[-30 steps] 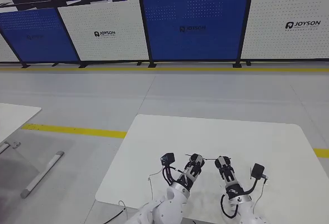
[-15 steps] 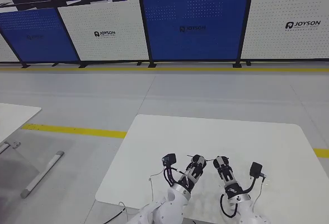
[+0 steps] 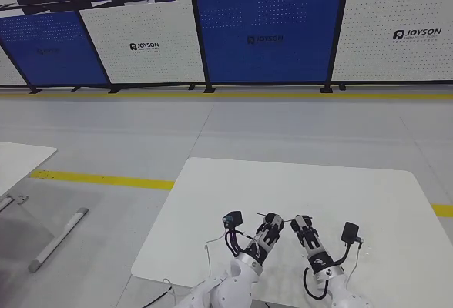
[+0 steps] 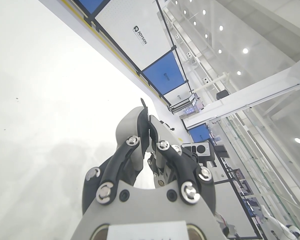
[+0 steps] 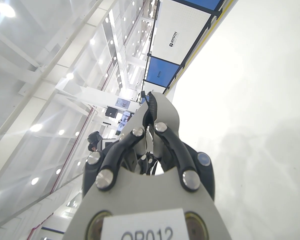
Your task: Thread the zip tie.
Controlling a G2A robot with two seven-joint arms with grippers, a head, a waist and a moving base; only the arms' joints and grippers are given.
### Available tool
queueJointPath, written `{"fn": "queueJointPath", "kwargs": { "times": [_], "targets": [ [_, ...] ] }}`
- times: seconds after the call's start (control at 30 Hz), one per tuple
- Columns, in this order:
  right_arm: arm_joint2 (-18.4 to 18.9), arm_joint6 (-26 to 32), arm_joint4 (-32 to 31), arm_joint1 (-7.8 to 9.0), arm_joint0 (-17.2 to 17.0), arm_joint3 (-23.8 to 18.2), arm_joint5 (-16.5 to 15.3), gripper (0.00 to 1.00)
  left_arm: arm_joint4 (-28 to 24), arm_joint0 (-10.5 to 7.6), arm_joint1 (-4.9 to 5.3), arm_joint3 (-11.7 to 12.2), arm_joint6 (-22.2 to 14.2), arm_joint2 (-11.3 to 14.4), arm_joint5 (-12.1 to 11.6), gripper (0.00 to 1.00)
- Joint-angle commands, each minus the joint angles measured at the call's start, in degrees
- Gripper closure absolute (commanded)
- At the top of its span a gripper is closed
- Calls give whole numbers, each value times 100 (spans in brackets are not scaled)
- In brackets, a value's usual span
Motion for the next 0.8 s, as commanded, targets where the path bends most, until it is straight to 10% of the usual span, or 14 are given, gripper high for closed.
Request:
{"fn": "queueJointPath", "kwargs": {
  "times": [0.0,0.07,0.1,0.13,0.17,0.37,0.77],
  "targets": [
    [3,31,40,-2,9,11,-1,100,-20,4,-8,2,-2,-6,-10,100],
    [13,12,55,-5,11,24,-21,100,-56,11,-18,1,41,-27,15,96],
    [17,-19,36,-6,11,30,-25,100,-38,4,-23,4,71,-36,41,67],
    [20,-63,-5,-6,8,33,-19,100,12,-2,-26,13,104,-35,56,17],
    [15,-119,-57,-9,0,33,-4,100,33,-1,-32,23,129,-29,58,0],
    [14,-308,-190,-21,-8,55,99,100,124,16,-50,54,271,-75,6,4],
    [17,-401,-244,-41,-22,66,112,100,349,124,-46,14,145,-150,-91,59]
  ]
}}
